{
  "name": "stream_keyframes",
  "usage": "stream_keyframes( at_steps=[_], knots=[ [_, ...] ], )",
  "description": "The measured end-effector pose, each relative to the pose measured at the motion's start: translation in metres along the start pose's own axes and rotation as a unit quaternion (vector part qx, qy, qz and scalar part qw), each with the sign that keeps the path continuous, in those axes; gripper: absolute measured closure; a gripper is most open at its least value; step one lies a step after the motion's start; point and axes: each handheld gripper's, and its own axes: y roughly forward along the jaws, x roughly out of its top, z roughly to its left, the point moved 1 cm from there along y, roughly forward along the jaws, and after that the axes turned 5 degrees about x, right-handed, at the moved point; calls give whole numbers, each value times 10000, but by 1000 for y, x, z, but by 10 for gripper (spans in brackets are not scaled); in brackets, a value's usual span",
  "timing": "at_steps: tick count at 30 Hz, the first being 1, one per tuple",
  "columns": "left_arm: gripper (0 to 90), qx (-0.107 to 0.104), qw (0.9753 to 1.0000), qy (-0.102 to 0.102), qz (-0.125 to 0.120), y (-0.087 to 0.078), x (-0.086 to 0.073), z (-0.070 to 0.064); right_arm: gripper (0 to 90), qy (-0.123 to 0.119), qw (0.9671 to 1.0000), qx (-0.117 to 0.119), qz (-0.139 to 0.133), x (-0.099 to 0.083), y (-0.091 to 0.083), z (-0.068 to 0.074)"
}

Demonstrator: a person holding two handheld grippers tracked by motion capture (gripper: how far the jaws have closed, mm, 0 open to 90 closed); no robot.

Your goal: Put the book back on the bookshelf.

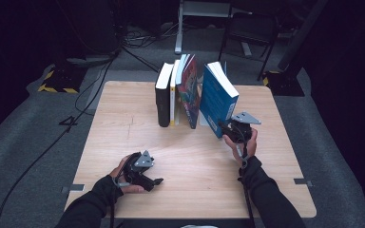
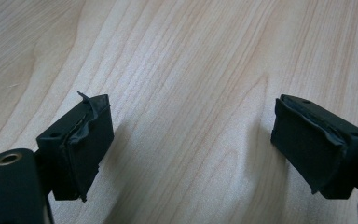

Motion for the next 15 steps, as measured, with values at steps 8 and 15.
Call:
stream_keyframes(
  at_steps=[8, 15],
  knots=[
    [130, -9, 10000, 0, -3, 0, 0, 0, 610, 402, 9982, -445, -98, 7, 16, 17],
    [131, -13, 10000, -1, -4, 0, 0, 0, 609, 544, 9967, -585, -148, 12, 28, 18]
  ],
)
